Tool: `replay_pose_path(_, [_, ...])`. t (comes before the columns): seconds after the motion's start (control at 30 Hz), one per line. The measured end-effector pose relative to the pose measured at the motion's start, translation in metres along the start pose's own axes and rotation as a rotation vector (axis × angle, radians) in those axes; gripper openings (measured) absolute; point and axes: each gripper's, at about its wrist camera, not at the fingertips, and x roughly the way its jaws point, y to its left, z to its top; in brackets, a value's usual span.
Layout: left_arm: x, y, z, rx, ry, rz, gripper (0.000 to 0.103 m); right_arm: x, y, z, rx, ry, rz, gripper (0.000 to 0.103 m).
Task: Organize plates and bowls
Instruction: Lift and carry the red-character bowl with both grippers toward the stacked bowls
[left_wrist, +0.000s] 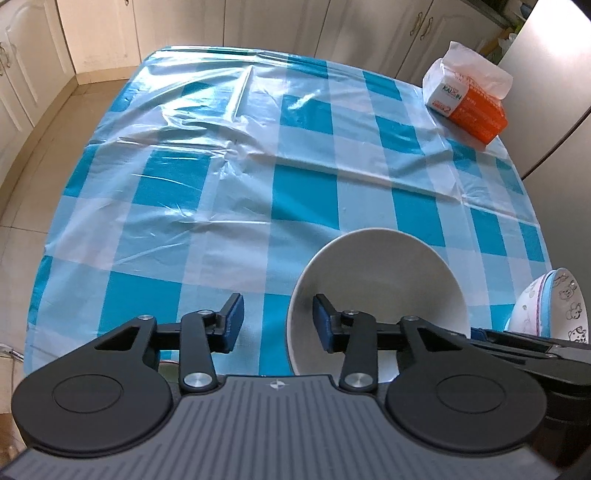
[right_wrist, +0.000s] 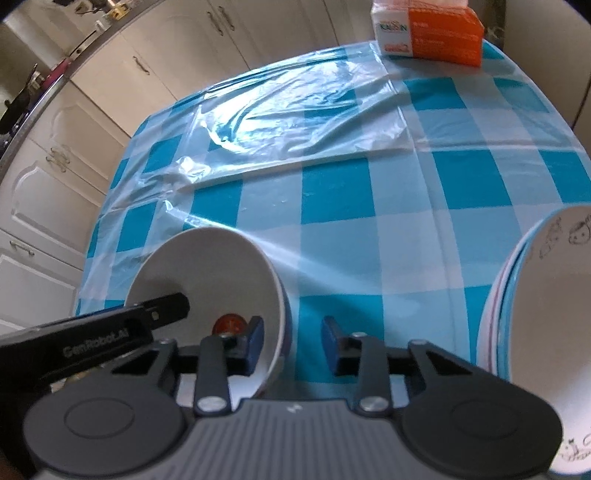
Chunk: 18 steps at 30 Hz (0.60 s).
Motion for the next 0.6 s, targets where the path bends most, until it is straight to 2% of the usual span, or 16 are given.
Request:
replay_pose_path(0.07, [0.001,-0.001,-0.001,-0.003,-0.004,-0.005,0.041,0.000,0.000,-0.002,-0.016,-0.013,-0.001,0.020])
replay_pose_path(0.27, [0.000,-0.008,-0.003,-0.011,-0.014,-0.010,0.021,0.002,0.002,-0.008,-0.049,-0.040,0.044,0.012])
replay_pose_path(0.6, [-0.001,-0.009,-0.008,-0.059,-0.043,0.011,0.019,0.001,-0.014,-0.012,0.019,-0.078,0.131,0.012])
